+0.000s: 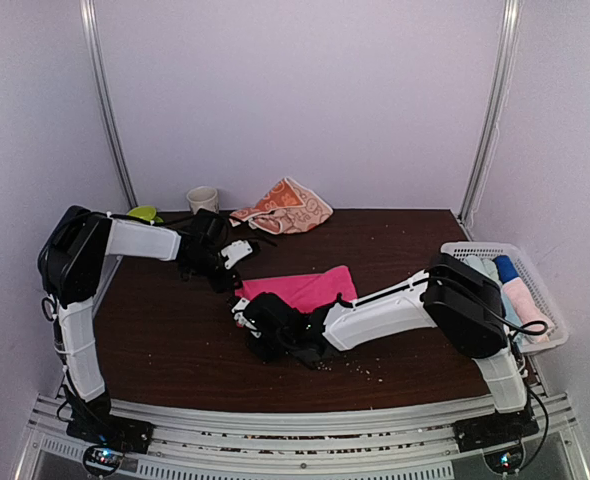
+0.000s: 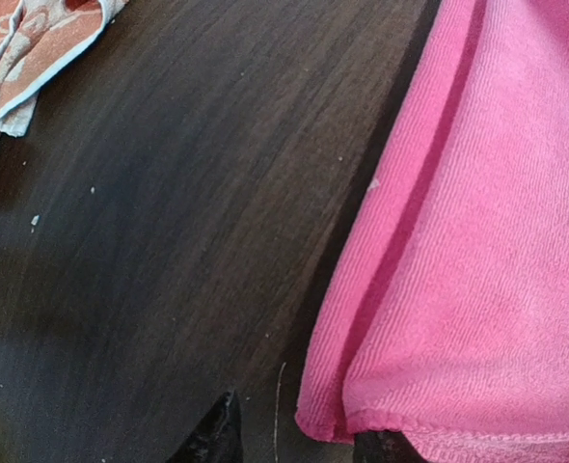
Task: Roll the towels
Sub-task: Smooth out the towel at the center of the board.
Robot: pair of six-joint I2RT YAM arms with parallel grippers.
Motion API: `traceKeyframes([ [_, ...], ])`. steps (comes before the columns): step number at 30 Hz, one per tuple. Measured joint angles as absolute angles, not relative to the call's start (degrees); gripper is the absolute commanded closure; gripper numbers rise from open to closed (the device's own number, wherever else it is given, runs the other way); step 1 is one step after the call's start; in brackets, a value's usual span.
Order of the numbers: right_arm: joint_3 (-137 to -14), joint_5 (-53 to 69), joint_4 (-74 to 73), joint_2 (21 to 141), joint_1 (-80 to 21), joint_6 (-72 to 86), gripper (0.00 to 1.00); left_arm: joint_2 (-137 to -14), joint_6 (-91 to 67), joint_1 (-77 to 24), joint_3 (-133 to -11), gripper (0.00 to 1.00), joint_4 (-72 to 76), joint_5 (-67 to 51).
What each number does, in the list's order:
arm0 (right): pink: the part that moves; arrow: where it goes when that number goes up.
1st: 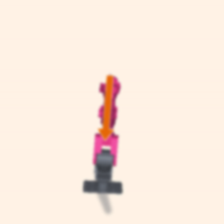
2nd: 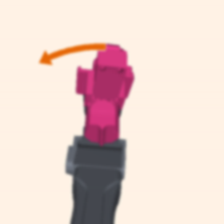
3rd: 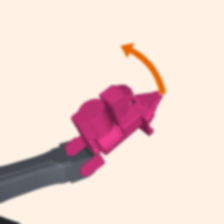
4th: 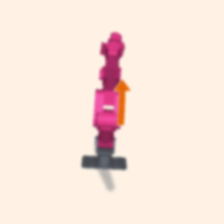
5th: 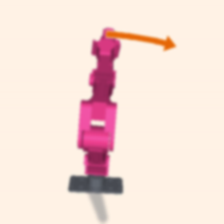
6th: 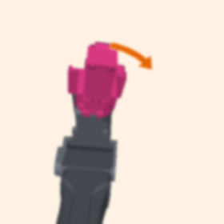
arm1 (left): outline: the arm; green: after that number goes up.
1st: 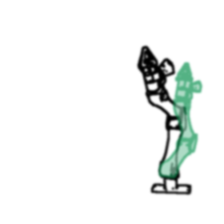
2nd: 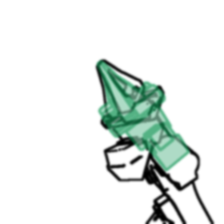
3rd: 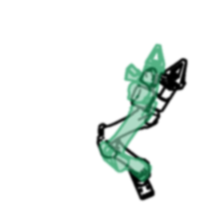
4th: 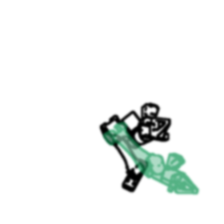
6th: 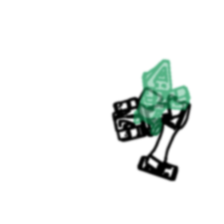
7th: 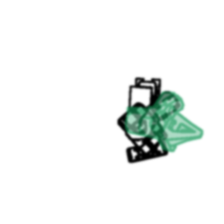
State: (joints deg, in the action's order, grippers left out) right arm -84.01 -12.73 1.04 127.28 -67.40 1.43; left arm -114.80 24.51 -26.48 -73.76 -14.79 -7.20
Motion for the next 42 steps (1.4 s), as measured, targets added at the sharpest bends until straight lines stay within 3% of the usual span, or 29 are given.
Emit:
traceKeyframes([
  [6, -82.3, -10.4, -0.7, 125.3, -67.5, 1.4, 0.55, -114.3, 24.5, -26.5, -73.6, 0.38, -14.8, -5.5],
  [23, -66.8, -2.1, 6.0, 108.4, -61.4, 6.3, 0.50, -112.9, 22.5, -25.1, -73.8, 0.36, -14.9, -0.8],
  [27, -64.4, -2.9, 8.2, 106.1, -57.9, 9.0, 0.51, -113.1, 21.7, -24.1, -74.8, 0.27, -15.1, -0.8],
  [29, -63.8, -4.1, 8.9, 106.0, -56.3, 10.6, 0.53, -113.5, 21.2, -23.6, -75.8, 0.18, -15.1, -0.8],
  [33, -62.7, -5.9, 8.9, 106.0, -54.2, 13.9, 0.67, -113.3, 21.0, -22.6, -76.6, 0.10, -15.7, -1.8],
  [35, -62.0, -5.8, 9.5, 106.0, -53.1, 15.9, 0.77, -112.7, 21.4, -22.2, -76.6, 0.12, -16.7, -3.7],
  [37, -60.6, -4.3, 10.8, 105.8, -51.5, 18.4, 0.87, -111.4, 22.0, -21.9, -76.6, 0.22, -18.0, -6.6],
  [39, -59.1, -2.2, 11.9, 105.1, -49.4, 20.4, 0.92, -109.5, 22.7, -22.1, -76.6, 0.34, -18.5, -9.8],
  [42, -57.8, 1.5, 14.0, 104.8, -46.4, 24.0, 0.93, -107.0, 24.0, -23.8, -76.6, 0.40, -18.5, -13.1],
])
